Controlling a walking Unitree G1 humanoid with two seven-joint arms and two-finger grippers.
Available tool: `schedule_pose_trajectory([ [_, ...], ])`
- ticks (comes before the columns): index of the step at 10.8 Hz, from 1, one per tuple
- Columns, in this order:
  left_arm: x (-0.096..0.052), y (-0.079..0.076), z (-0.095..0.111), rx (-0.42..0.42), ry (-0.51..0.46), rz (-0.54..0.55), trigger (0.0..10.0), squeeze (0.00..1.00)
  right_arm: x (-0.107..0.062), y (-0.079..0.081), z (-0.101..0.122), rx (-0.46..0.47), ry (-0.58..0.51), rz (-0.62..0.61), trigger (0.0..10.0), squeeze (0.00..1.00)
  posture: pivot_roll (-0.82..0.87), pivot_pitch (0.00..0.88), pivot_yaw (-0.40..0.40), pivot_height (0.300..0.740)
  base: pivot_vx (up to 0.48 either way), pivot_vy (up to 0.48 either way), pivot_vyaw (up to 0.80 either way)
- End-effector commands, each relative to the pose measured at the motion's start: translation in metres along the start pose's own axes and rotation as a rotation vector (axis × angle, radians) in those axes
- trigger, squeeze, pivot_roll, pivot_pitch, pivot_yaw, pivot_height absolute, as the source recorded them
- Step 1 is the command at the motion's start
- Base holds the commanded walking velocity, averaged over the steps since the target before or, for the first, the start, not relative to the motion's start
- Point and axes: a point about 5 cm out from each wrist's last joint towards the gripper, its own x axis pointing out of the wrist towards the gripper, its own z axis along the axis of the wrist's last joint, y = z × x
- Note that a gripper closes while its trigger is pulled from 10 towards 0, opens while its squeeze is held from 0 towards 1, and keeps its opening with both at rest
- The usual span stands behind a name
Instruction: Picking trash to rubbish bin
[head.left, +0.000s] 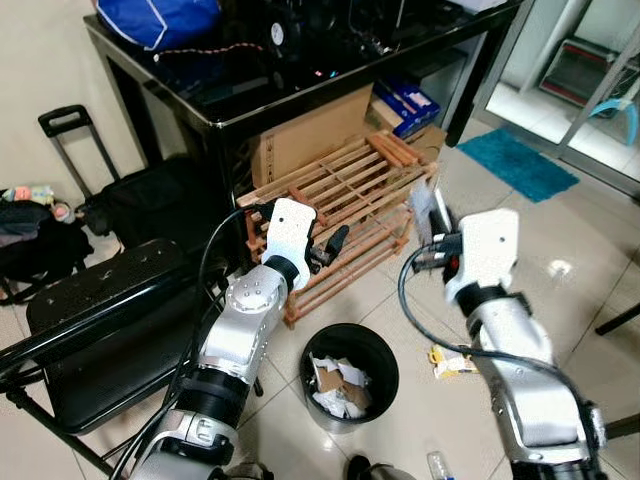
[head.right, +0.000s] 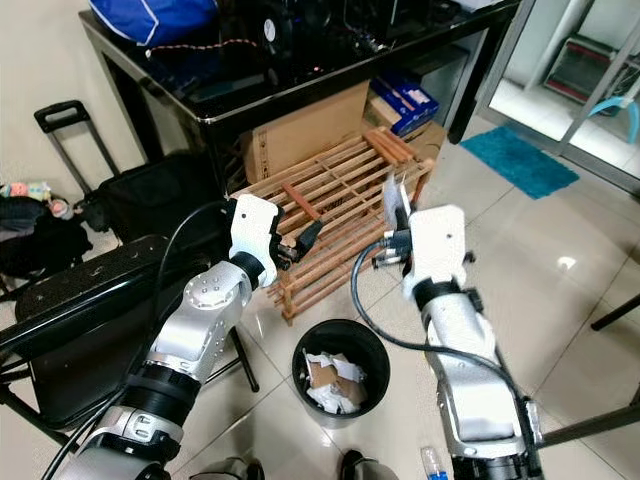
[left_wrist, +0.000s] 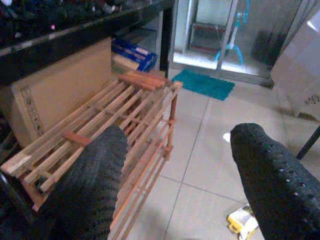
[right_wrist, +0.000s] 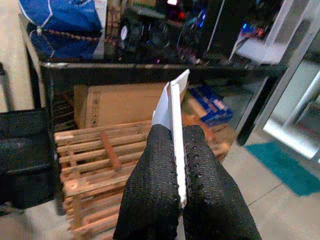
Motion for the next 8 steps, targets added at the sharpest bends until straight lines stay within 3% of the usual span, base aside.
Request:
schedule_pose_trajectory([
  [1, -0.004, 0.001, -0.005, 0.017, 0.028, 0.008, 10.0, 0.0, -0.002, 0.0, -0.011, 0.015, 0.033, 0.004, 10.0, 0.0, 0.21, 0.174, -0.035, 0.74, 0.0, 0.0, 0.0],
  [4, -0.026, 0.012, -0.012, 0.043, 0.077, 0.035, 10.0, 0.0, 0.001, 0.012, -0.049, 0.053, 0.15, 0.05, 10.0, 0.0, 0.26, 0.272, -0.03, 0.74, 0.0, 0.0, 0.0],
  [5, -0.036, 0.019, -0.009, 0.06, 0.095, 0.05, 10.0, 0.0, 0.011, 0.02, -0.068, 0.068, 0.207, 0.085, 10.0, 0.0, 0.3, 0.327, -0.026, 0.74, 0.0, 0.0, 0.0],
  [8, -0.053, 0.028, -0.006, 0.082, 0.133, 0.078, 10.0, 0.0, 0.026, 0.025, -0.098, 0.112, 0.334, 0.12, 10.0, 0.0, 0.37, 0.389, -0.006, 0.74, 0.0, 0.0, 0.0],
])
